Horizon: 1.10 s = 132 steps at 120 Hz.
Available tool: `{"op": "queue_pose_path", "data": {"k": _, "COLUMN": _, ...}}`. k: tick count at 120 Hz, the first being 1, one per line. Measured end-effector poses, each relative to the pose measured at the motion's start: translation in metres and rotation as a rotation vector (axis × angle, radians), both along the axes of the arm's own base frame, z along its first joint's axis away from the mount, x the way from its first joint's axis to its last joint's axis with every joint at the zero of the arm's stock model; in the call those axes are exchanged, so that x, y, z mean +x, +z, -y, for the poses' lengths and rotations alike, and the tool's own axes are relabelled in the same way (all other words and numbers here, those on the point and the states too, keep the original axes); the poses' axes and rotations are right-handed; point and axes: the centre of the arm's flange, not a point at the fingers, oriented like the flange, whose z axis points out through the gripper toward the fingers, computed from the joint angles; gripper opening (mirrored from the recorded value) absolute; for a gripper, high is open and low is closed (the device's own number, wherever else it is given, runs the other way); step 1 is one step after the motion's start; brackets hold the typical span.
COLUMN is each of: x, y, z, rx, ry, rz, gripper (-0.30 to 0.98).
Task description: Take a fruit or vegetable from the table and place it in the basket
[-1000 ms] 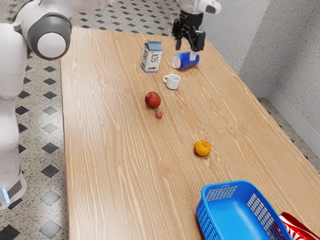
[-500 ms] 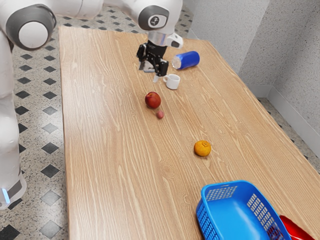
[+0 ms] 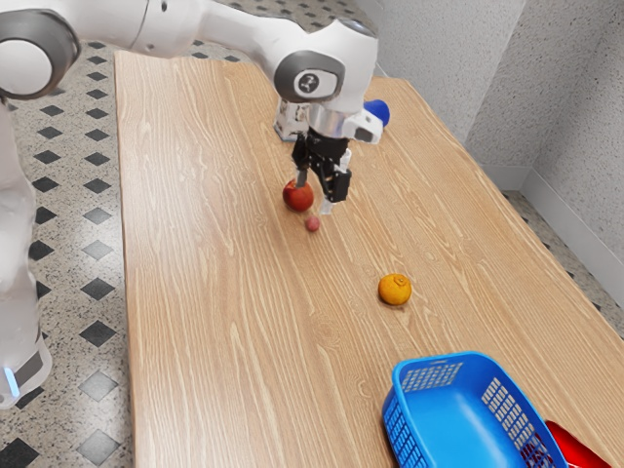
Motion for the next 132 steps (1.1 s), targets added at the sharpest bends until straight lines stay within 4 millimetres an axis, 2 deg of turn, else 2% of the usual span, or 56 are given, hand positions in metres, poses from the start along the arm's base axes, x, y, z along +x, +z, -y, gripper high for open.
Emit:
{"op": "queue_pose_path", "data": {"k": 12, "x": -0.009, "y": 0.007, "z": -0.041, "rx": -0.003, "ry": 0.083, "rz": 0.019, "gripper": 0.68}}
{"op": "queue_pose_path", "data": {"k": 19, "x": -0.012, "y": 0.01, "z": -0.052, "rx": -0.003, "ry": 0.107, "rz": 0.025, "gripper": 0.68}}
{"op": "queue_pose_path", "data": {"k": 73, "x": -0.014, "y": 0.013, "z": -0.058, "rx": 0.001, "ry": 0.128, "rz": 0.029, "gripper": 0.68}}
{"op": "queue_pose_path", "data": {"k": 95, "x": -0.024, "y": 0.006, "z": -0.09, "rx": 0.015, "ry": 0.182, "rz": 0.013, "gripper": 0.68}}
{"op": "queue_pose_path", "data": {"k": 111, "x": -0.036, "y": 0.002, "z": -0.086, "rx": 0.01, "ry": 0.174, "rz": 0.012, "gripper": 0.68}}
{"op": "queue_pose_path", "data": {"k": 132, "x": -0.04, "y": -0.001, "z": -0.089, "rx": 0.018, "ry": 0.178, "rz": 0.012, "gripper": 0.68}}
